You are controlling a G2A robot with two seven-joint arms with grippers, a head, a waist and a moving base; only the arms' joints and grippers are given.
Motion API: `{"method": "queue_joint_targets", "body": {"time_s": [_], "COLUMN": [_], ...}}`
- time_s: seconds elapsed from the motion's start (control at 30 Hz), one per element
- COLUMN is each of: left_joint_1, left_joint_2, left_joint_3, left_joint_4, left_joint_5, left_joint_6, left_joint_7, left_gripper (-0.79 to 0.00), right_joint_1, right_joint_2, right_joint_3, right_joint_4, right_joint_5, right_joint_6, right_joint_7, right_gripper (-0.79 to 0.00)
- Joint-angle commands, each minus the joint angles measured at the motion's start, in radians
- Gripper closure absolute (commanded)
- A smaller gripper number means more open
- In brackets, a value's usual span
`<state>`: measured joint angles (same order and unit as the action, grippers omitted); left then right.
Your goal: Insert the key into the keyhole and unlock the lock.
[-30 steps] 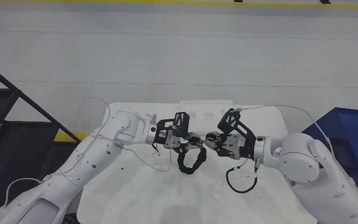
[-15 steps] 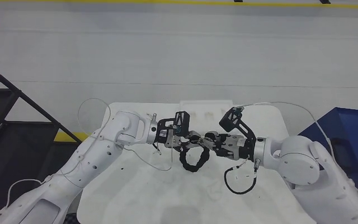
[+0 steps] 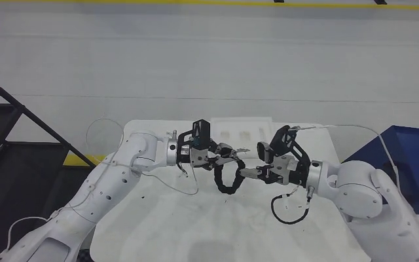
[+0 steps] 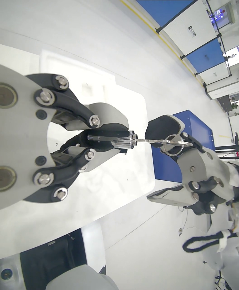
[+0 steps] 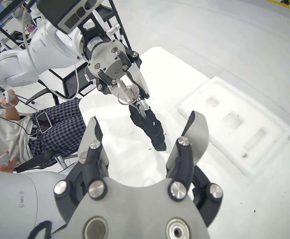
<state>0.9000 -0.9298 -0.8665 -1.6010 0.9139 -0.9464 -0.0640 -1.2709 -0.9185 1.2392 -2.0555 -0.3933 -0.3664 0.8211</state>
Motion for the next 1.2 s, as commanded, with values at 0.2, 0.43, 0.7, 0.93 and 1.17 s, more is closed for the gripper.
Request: {"method": "queue_joint_targets", "body": {"time_s": [0.2, 0.43, 0.7, 0.93, 1.17], "left_joint_1": [0.010, 0.013, 0.020, 0.032, 0.074], "left_joint_2": [-0.006, -0.013, -0.018, -0.017, -0.005], "left_joint_3": [-0.022, -0.029, -0.045, -0.079, -0.117], "left_joint_4": [-0.005, -0.006, 0.000, 0.010, 0.022], "left_joint_5": [0.014, 0.014, 0.009, 0.034, 0.188], "left_joint_6": [-0.010, -0.017, -0.027, -0.014, 0.004], "left_joint_7": [0.034, 0.043, 0.050, 0.050, 0.017], "left_gripper": [0.000, 0.000, 0.000, 0.000, 0.000], "right_joint_1": [0.000, 0.044, 0.069, 0.062, 0.055], "right_joint_2": [-0.004, -0.016, -0.021, -0.013, -0.001], "right_joint_3": [-0.030, -0.092, -0.111, -0.087, -0.088], "right_joint_4": [0.059, 0.112, 0.110, 0.079, 0.049], "right_joint_5": [-0.162, -0.210, -0.272, -0.325, -0.420], "right_joint_6": [-0.155, -0.197, -0.202, -0.163, -0.110], "right_joint_7": [-0.118, -0.160, -0.166, -0.076, 0.144], "right_gripper": [-0.329, -0.280, 0.000, 0.000, 0.000]}}
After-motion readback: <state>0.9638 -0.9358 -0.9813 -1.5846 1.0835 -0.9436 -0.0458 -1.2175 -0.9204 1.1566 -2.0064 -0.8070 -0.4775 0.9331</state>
